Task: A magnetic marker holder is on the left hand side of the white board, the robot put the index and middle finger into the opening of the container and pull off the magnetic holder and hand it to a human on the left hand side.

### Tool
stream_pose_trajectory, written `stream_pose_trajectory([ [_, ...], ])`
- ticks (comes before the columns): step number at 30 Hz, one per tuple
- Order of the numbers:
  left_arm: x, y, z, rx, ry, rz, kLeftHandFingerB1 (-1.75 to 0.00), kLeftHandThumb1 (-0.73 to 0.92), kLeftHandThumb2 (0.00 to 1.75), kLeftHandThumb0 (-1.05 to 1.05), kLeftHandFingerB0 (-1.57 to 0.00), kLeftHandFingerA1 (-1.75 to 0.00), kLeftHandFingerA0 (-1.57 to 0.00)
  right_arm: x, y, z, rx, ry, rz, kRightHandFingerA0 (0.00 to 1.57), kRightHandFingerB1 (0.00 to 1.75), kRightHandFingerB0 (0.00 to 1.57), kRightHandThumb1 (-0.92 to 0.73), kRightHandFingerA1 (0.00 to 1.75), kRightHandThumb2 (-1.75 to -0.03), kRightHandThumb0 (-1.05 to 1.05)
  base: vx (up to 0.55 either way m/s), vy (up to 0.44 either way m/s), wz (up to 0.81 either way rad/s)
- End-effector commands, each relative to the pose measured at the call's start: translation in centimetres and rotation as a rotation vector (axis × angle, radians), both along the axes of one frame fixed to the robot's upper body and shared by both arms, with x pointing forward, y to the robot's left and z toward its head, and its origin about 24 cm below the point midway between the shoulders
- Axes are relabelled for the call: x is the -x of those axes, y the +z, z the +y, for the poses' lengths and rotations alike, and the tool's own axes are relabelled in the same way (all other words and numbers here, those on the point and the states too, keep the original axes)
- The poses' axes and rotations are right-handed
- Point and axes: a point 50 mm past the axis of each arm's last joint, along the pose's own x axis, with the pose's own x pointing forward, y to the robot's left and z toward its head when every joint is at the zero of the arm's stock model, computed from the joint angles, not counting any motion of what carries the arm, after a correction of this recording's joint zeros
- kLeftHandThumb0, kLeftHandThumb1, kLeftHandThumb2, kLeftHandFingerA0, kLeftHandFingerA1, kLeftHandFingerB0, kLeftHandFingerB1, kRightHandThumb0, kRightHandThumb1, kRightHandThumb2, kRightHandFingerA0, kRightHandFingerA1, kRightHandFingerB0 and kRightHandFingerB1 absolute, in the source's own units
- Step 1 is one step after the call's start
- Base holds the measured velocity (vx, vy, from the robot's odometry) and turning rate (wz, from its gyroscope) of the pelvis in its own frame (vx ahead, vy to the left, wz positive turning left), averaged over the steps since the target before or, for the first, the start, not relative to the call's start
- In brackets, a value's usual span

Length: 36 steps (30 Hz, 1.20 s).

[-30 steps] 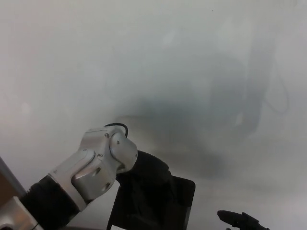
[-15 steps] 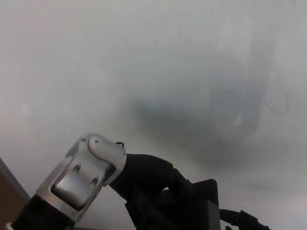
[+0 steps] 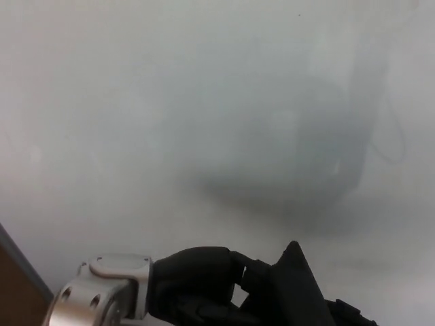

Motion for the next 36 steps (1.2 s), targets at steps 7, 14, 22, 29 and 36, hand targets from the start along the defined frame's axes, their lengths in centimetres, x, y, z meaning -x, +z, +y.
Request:
stream_pose_trajectory([
  [7,4.5,5.3,14.5,1.155,0.869,0.144,-0.96,0.65,1.03,-0.48,-0.75,-1.22,-0.94,0.8,-0.5,-0.5,-0.005,-0.022,0.034,0.73,0.48,0.60,-0.83,0.56,-0.65,-0.63,0.00,0.000,0.00],
  [14,6.4,5.7,17.7,1.194,1.039,0.093,-1.31,0.80,0.67,-0.48,-0.63,-1.61,-0.74,0.8,-0.5,-0.4,0.004,-0.019,0.039,0.74,0.48,0.60,-0.84,0.56,-0.65,-0.62,0.00,0.000,0.00],
  [22,8.6,6.4,22.1,1.205,1.034,-0.008,-0.92,0.75,0.63,-0.46,-0.76,-1.33,-0.78,0.7,-0.5,-0.8,0.008,-0.022,0.046,0.74,0.48,0.61,-0.83,0.57,-0.65,-0.62,0.00,0.000,0.00],
  [29,9.1,7.1,22.3,1.203,1.074,-0.046,-0.93,0.78,0.64,-0.47,-0.75,-1.27,-0.83,0.7,-0.6,-0.8,0.017,-0.017,0.052,0.74,0.48,0.61,-0.84,0.58,-0.65,-0.63,0.00,0.000,0.00],
  [36,8.9,7.2,21.4,1.203,0.988,-0.033,-0.90,0.65,0.92,-0.59,-0.78,-1.09,-0.91,1.2,-0.8,-0.7,0.035,-0.025,0.060,0.76,0.48,0.61,-0.84,0.57,-0.65,-0.61,0.00,0.000,0.00],
])
